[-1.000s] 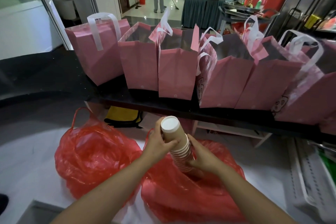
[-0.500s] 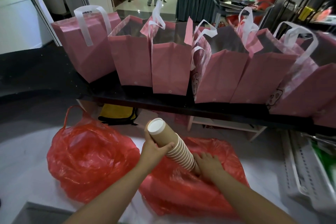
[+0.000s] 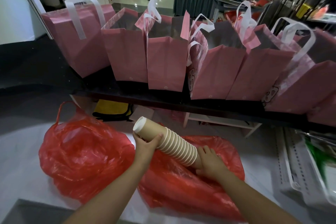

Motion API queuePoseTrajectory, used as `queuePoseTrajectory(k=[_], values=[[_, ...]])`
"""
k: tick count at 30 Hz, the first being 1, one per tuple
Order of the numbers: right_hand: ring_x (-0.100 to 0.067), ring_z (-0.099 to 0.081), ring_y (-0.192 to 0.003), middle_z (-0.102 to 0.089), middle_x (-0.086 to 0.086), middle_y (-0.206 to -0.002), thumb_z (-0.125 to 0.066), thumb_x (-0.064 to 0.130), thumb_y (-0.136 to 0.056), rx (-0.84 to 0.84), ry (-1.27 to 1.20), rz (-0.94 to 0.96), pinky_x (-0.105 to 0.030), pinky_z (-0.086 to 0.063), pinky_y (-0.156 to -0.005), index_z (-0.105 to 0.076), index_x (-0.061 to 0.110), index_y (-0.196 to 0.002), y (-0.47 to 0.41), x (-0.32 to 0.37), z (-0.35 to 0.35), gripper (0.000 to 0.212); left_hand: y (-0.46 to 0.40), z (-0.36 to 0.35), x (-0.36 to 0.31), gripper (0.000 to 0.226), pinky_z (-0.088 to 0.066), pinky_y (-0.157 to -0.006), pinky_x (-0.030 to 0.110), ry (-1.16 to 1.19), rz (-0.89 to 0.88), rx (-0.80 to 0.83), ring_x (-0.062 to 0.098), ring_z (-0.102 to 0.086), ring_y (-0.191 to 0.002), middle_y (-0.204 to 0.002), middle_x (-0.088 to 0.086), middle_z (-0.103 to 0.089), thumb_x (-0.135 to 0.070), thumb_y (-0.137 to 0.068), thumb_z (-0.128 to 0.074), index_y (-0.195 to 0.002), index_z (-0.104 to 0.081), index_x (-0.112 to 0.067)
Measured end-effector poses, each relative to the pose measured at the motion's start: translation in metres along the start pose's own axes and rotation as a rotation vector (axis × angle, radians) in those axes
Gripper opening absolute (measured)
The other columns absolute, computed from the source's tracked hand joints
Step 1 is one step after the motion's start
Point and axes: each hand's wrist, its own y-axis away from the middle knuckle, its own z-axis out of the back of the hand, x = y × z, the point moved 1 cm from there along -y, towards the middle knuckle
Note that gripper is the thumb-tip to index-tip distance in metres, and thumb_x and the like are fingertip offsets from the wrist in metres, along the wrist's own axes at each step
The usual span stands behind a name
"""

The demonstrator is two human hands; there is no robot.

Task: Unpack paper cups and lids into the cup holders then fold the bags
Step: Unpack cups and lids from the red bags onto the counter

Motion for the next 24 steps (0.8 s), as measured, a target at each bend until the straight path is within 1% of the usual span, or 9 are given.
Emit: queuePoseTrajectory(k=[4,7,10,12,14,15,17,20,24], values=[[-0.021,-0.050,-0.113,-0.038,0.007,-0.126,-0.076,0.045,-0.064,-0.094,-0.223,0.048,-0.039,-0.050,-0.092,-0.033,0.038,-0.144,0.000,0.002,0.024,0.091,-0.003,-0.002,-0.015,0.075,-0.062,-0.073,0.042,0.165,0.056,0.004,0.018,-0.073,-0.101,-0.123,0.000,-0.067,-0.041,-0.062,-0.091,-0.123,-0.047,-0.041],[-0.010,-0.051,-0.117,-0.040,0.009,-0.129,-0.079,0.039,-0.065,-0.173,-0.471,0.077,-0.025,-0.044,-0.098,-0.035,0.037,-0.149,0.000,0.004,0.031,0.096,-0.007,-0.007,-0.029,0.080,-0.062,-0.078,0.046,0.180,0.016,0.015,0.018,-0.073,-0.102,-0.124,0.001,-0.067,-0.044,-0.062,-0.090,-0.129,-0.047,-0.034],[-0.004,-0.052,-0.117,-0.049,0.014,-0.129,-0.083,0.037,-0.067,-0.195,-0.534,0.068,-0.018,-0.041,-0.093,-0.041,0.033,-0.145,0.002,0.003,0.030,0.089,-0.008,-0.013,-0.040,0.077,-0.061,-0.082,0.044,0.082,-0.071,0.062,0.018,-0.072,-0.104,-0.122,0.000,-0.068,-0.044,-0.063,-0.090,-0.126,-0.046,-0.041],[-0.010,-0.058,-0.113,-0.057,0.009,-0.127,-0.085,0.036,-0.071,-0.142,-0.479,0.035,-0.021,-0.044,-0.088,-0.043,0.025,-0.141,0.004,-0.002,0.027,0.082,-0.005,-0.019,-0.039,0.087,-0.058,-0.086,0.035,-0.061,-0.151,0.107,0.009,-0.068,-0.108,-0.124,-0.006,-0.064,-0.048,-0.062,-0.089,-0.133,-0.040,-0.041],[-0.017,-0.058,-0.116,-0.060,0.002,-0.130,-0.084,0.040,-0.073,-0.063,-0.363,0.035,-0.024,-0.044,-0.091,-0.047,0.020,-0.139,0.006,-0.010,0.024,0.078,0.000,-0.023,-0.032,0.095,-0.055,-0.086,0.026,-0.164,-0.185,0.132,-0.001,-0.065,-0.107,-0.127,-0.014,-0.060,-0.054,-0.061,-0.087,-0.137,-0.031,-0.045],[-0.019,-0.056,-0.120,-0.059,0.000,-0.133,-0.083,0.045,-0.073,-0.031,-0.307,0.041,-0.027,-0.043,-0.095,-0.049,0.020,-0.140,0.008,-0.015,0.022,0.079,0.001,-0.023,-0.028,0.096,-0.055,-0.086,0.026,-0.171,-0.176,0.125,-0.002,-0.065,-0.106,-0.127,-0.015,-0.060,-0.055,-0.061,-0.087,-0.137,-0.029,-0.047],[-0.023,-0.050,-0.129,-0.052,-0.003,-0.143,-0.075,0.052,-0.078,-0.009,-0.213,0.023,-0.031,-0.041,-0.104,-0.045,0.022,-0.146,0.013,-0.025,0.022,0.080,0.001,-0.022,-0.019,0.098,-0.058,-0.090,0.035,-0.153,-0.129,0.090,0.006,-0.066,-0.107,-0.129,-0.008,-0.061,-0.054,-0.060,-0.087,-0.138,-0.030,-0.044],[-0.027,-0.045,-0.135,-0.045,-0.004,-0.147,-0.066,0.045,-0.086,0.016,-0.032,-0.040,-0.037,-0.040,-0.109,-0.039,0.027,-0.152,0.021,-0.041,0.030,0.074,-0.001,-0.017,-0.009,0.107,-0.056,-0.096,0.050,-0.132,-0.066,0.049,0.019,-0.066,-0.112,-0.132,0.001,-0.060,-0.052,-0.058,-0.088,-0.145,-0.029,-0.032],[-0.023,-0.052,-0.131,-0.054,-0.004,-0.142,-0.064,0.032,-0.094,0.007,-0.036,-0.038,-0.031,-0.041,-0.104,-0.051,0.023,-0.144,0.035,-0.050,0.048,0.052,-0.002,-0.017,-0.006,0.111,-0.056,-0.097,0.052,-0.132,-0.052,0.049,0.020,-0.064,-0.114,-0.136,0.002,-0.056,-0.051,-0.058,-0.089,-0.147,-0.024,-0.038]])
